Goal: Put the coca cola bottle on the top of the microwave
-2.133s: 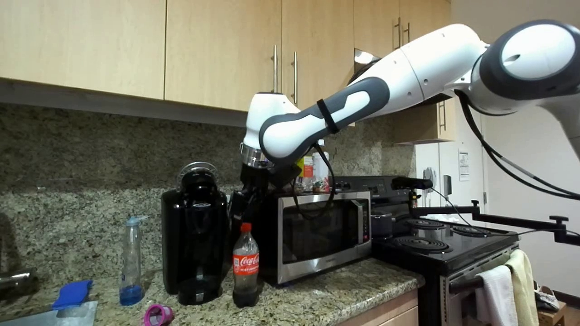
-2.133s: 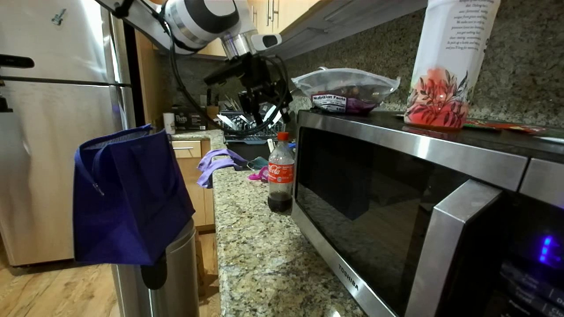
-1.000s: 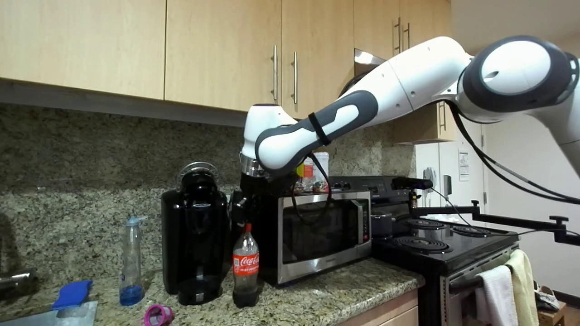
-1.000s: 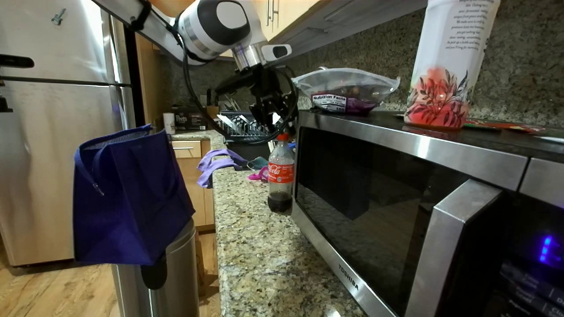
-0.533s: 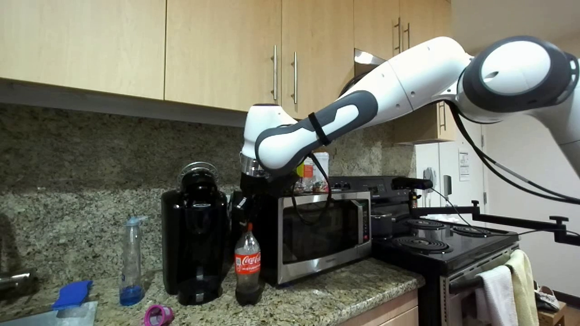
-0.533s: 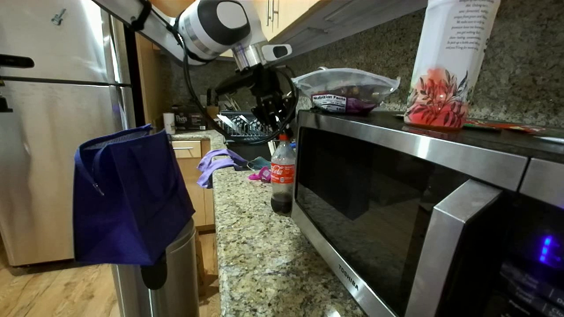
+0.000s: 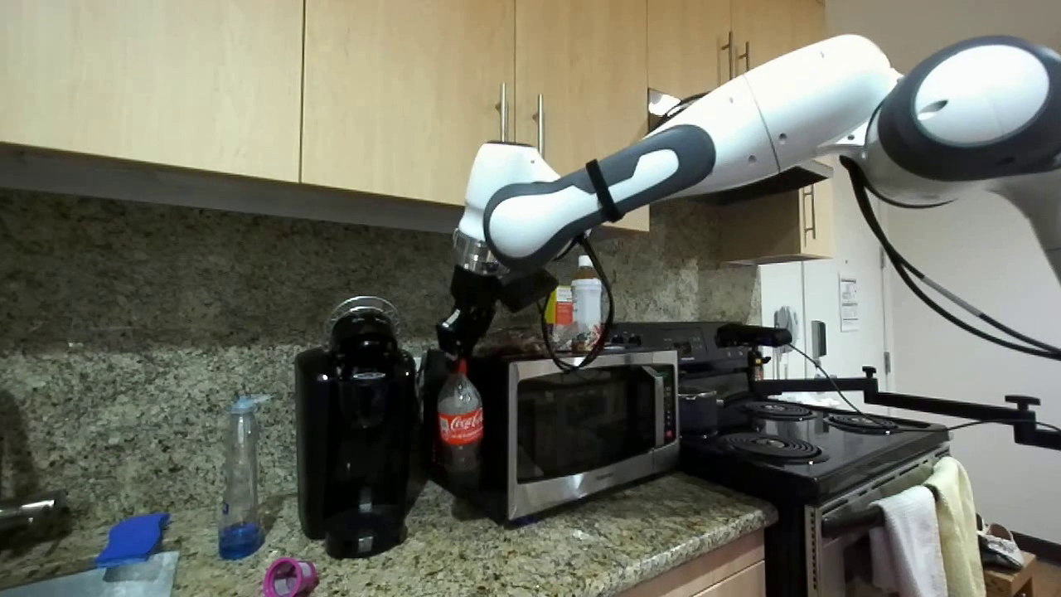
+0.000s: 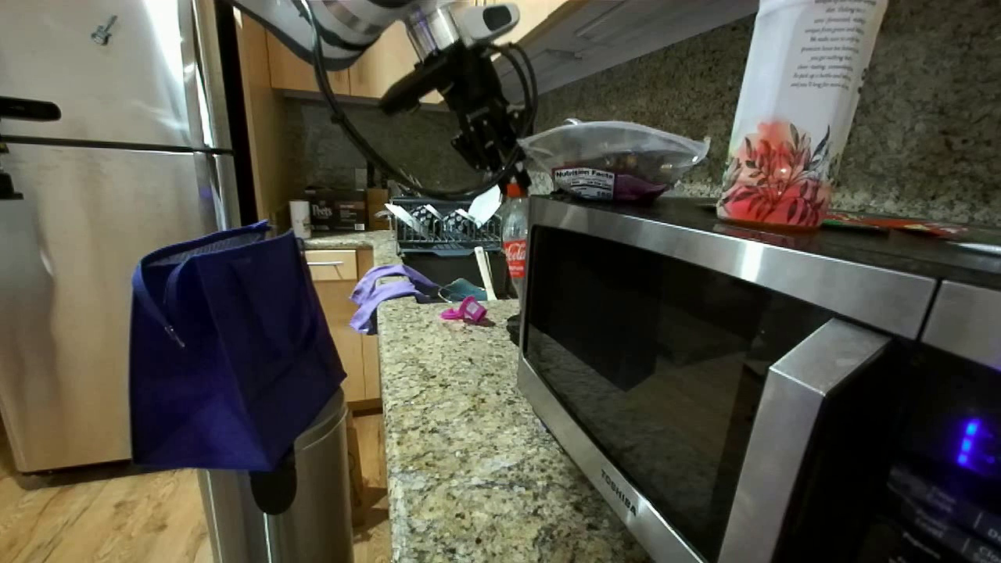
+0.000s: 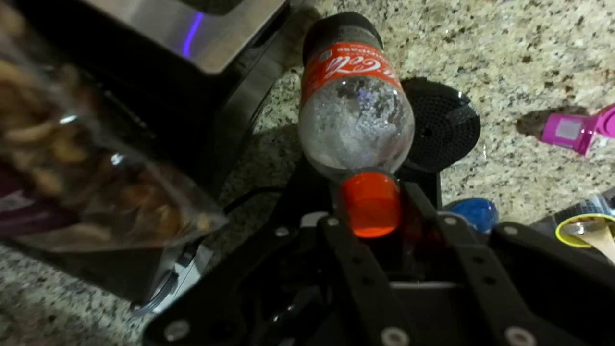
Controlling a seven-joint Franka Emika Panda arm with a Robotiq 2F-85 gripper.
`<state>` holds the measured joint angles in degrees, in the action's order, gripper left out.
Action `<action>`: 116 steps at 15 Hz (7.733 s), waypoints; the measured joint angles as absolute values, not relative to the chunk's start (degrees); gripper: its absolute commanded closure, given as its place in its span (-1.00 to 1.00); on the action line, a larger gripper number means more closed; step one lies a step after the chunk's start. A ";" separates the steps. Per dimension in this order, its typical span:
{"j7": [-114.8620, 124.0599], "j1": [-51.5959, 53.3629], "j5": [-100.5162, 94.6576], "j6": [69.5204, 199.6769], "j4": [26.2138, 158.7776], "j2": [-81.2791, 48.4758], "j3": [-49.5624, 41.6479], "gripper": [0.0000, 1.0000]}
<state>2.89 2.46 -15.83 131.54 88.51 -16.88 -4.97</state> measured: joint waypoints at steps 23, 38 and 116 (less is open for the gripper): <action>9.74 -4.93 -16.37 132.48 96.54 11.17 -4.71 0.70; 18.90 -10.99 -21.76 129.96 92.72 11.83 -6.00 0.70; 8.80 -14.57 -20.27 111.20 71.40 2.47 -16.17 -1.00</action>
